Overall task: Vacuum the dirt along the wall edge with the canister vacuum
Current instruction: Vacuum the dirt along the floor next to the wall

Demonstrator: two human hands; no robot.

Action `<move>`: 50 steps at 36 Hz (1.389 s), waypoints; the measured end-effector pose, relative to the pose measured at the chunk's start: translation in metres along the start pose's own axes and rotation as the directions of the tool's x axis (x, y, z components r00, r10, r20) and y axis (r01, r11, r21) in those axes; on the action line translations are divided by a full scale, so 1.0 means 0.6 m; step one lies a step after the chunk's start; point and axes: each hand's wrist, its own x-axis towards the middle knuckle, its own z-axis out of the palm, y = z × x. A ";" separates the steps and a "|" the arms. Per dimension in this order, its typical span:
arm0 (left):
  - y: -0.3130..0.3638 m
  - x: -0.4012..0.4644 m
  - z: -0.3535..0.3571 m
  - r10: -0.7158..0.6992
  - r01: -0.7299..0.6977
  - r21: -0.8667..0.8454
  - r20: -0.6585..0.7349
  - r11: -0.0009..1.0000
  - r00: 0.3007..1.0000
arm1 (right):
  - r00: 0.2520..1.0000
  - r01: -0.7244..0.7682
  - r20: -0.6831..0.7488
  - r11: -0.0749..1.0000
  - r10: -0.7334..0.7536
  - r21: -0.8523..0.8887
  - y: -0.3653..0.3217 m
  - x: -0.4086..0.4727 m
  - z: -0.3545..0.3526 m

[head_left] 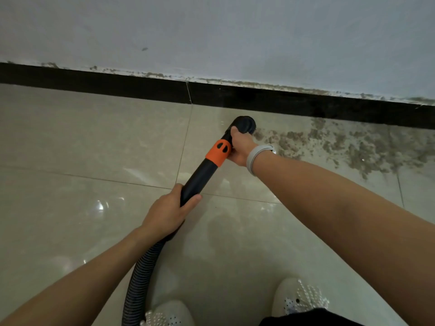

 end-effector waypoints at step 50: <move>-0.027 -0.089 0.067 0.232 -0.256 0.128 0.176 0.958 0.957 | 0.978 0.044 -0.197 0.854 0.070 0.518 0.236 -0.188 -0.041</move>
